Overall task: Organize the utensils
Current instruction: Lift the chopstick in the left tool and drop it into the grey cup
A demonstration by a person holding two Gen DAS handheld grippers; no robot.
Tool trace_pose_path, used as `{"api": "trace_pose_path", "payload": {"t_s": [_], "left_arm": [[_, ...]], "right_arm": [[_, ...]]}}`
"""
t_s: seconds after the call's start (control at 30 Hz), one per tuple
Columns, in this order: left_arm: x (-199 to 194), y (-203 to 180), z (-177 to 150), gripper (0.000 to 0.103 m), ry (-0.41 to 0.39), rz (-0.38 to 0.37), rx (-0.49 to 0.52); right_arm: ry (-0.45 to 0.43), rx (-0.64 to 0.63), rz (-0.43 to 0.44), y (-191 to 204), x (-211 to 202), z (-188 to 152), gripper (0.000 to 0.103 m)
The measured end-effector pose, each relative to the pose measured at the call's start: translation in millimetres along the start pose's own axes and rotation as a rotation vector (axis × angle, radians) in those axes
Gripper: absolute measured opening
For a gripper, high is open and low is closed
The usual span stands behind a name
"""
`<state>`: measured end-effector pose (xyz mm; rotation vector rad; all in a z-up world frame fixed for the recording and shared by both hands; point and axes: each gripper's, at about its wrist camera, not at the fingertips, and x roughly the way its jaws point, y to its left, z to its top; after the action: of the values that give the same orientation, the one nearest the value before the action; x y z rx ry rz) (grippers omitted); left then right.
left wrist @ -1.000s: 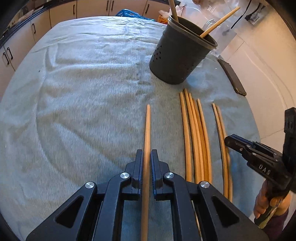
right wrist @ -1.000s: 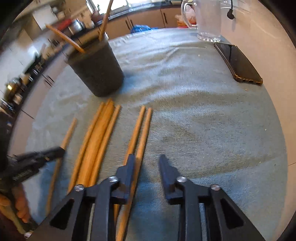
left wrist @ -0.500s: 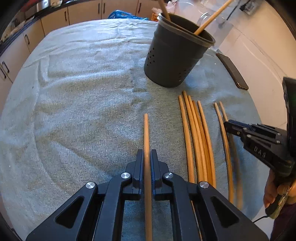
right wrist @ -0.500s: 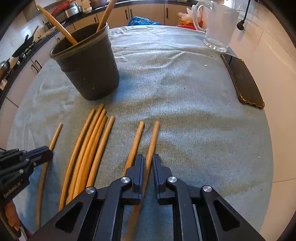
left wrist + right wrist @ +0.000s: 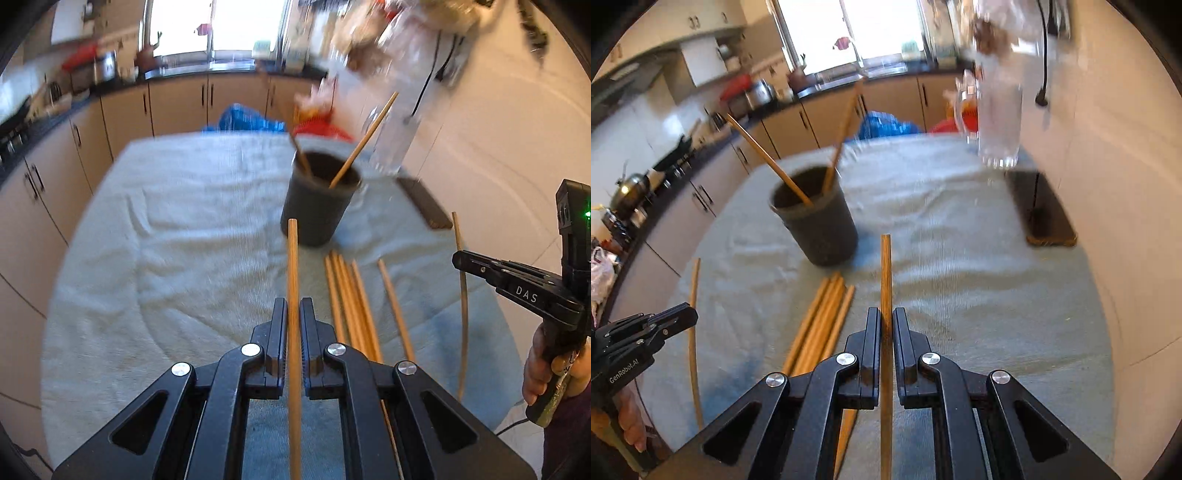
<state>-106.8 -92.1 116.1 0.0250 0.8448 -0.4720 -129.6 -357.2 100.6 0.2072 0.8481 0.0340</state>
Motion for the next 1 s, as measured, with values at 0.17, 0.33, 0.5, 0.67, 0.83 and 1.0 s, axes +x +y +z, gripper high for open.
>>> {"api": "trace_pose_path", "payload": {"t_s": [0.17, 0.33, 0.5, 0.67, 0.83, 1.0], "left_arm": [[-40.3, -14.9, -6.4, 0.006, -0.112, 0.036, 0.055], [-65.9, -27.1, -19.4, 0.006, -0.173, 0.059, 0.107], [-80.9, -38.1, -28.3, 0.006, -0.208, 0.072, 0.135], [-100.8, -45.2, -30.6, 0.006, -0.247, 0.059, 0.138], [-114.2, -48.7, -24.6, 0.006, -0.283, 0.052, 0.140], [-116.0, -45.1, -4.5, 0.006, -0.289, 0.033, 0.118]], "right_arm": [[-0.092, -0.038, 0.015, 12.8, -38.2, -5.5, 0.007], [-0.135, -0.085, 0.016, 22.6, -65.3, -16.3, 0.007], [-0.162, -0.116, 0.015, 29.3, -82.5, -24.2, 0.007], [-0.193, -0.131, 0.023, 33.8, -98.3, -27.4, 0.007], [-0.222, -0.143, 0.027, 37.5, -106.7, -25.1, 0.007], [-0.244, -0.142, 0.032, 39.8, -108.2, -14.6, 0.007]]}}
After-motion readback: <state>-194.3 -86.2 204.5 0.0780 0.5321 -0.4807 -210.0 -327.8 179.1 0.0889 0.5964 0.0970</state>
